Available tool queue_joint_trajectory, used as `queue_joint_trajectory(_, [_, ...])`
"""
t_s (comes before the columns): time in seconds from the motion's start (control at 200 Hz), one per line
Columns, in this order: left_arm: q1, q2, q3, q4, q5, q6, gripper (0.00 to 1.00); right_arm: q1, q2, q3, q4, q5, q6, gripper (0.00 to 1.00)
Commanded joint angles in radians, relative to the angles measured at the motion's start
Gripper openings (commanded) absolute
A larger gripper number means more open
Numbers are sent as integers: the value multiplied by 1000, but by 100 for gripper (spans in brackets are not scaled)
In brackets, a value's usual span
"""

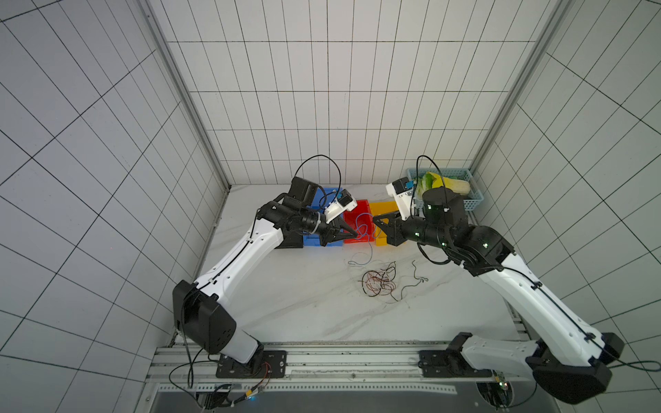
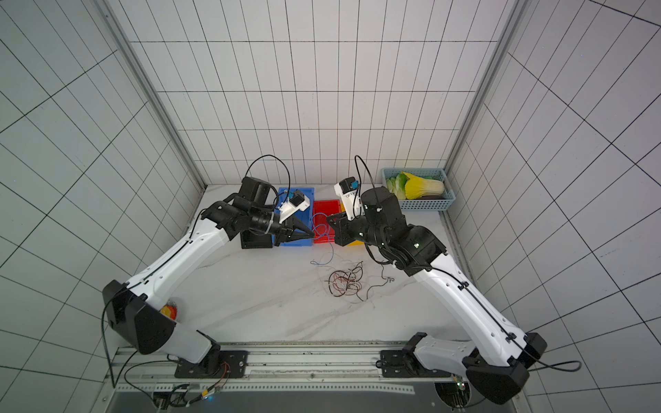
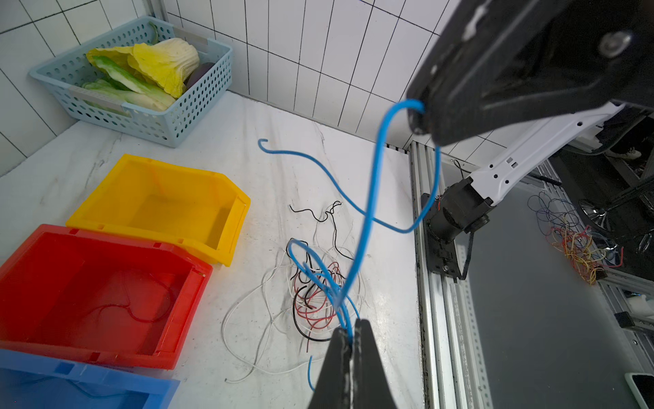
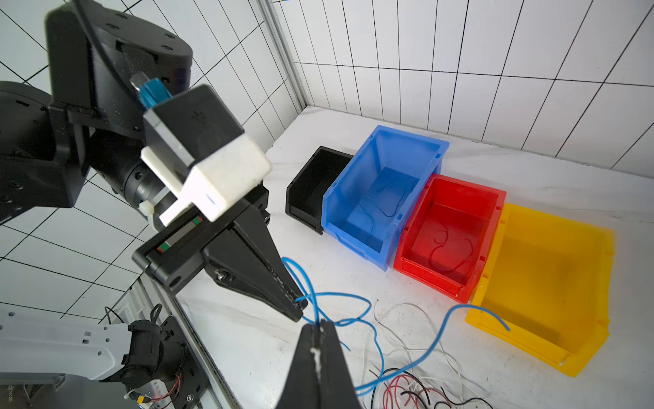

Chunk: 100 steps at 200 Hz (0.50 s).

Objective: Untangle and sort cables by color
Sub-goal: Untie the cable.

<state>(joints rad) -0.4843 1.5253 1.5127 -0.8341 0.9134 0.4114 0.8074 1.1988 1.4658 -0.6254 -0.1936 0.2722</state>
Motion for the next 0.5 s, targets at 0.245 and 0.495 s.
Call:
queue_joint_trajectory(0.245, [27, -36, 20, -80, 141, 49, 0, -15, 74, 17, -156, 155, -9, 57])
queue_joint_trajectory(0.495, [67, -39, 5, -23, 124, -66, 0, -4, 23, 19, -216, 98, -24, 43])
